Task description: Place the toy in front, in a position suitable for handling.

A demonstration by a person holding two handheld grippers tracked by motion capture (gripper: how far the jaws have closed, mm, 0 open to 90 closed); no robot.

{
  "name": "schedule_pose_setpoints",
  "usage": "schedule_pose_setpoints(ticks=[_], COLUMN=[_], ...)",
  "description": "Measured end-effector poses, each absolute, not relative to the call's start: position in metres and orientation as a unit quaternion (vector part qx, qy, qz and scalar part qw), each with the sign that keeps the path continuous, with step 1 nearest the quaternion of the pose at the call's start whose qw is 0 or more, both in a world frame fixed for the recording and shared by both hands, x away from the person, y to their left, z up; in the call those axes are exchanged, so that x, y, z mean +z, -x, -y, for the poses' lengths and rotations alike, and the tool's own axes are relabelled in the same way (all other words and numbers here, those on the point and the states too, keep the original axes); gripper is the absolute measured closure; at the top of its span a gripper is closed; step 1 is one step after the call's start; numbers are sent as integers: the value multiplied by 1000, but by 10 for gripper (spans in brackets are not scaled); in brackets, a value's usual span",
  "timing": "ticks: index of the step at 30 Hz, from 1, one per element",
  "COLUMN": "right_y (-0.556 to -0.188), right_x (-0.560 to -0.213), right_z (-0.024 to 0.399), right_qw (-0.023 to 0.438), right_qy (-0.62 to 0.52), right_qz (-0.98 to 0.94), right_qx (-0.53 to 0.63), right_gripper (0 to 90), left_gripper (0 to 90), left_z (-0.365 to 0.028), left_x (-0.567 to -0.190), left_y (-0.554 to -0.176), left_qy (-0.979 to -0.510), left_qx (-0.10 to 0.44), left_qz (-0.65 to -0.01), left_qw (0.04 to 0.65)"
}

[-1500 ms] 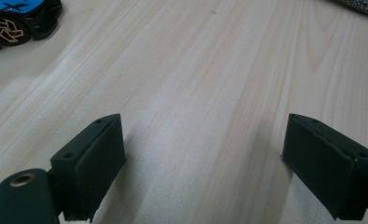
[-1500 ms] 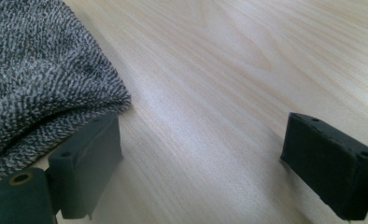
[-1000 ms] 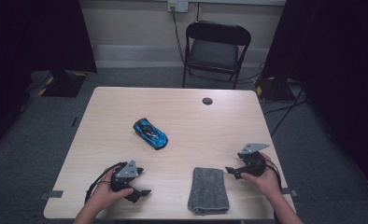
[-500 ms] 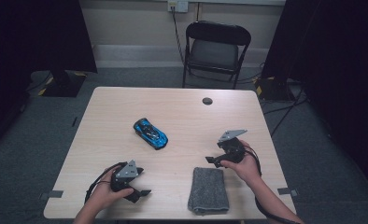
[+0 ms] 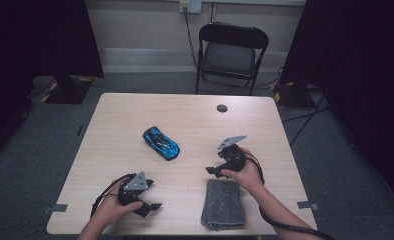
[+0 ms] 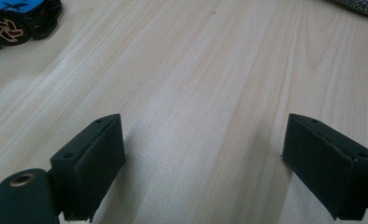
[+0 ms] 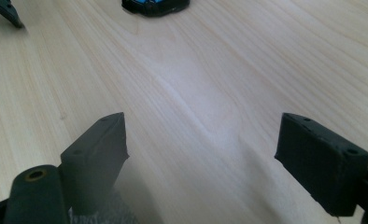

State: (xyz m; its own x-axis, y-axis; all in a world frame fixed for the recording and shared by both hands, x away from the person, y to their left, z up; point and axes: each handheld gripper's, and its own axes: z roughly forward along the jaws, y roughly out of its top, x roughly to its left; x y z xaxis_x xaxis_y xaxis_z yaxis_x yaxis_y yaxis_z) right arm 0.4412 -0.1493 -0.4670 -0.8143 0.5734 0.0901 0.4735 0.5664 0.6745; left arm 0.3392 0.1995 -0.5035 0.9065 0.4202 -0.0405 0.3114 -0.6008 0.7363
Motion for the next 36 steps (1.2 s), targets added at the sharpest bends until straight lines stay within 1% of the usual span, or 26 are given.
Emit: schedule_pose_setpoints(ticks=[12,18,20,36], right_y=[-450,-455,-456,-466], right_x=[-461,-459,-458,-464], right_z=[120,101,95,54], right_qw=[72,63,69,63], right_qy=[-283,-281,-277,-281], right_qz=[-887,-885,-886,-884], right_qx=[358,366,365,368], right_gripper=[154,154,153,148], left_gripper=[122,122,122,122], left_z=[-200,-200,-200,-200], left_x=[-503,-503,-503,-504], left_y=[-340,-340,-340,-340], left_qy=[-895,-896,-896,-894], left_qx=[70,71,70,69], left_qz=[-196,-195,-195,-196], left_qw=[393,394,394,397])
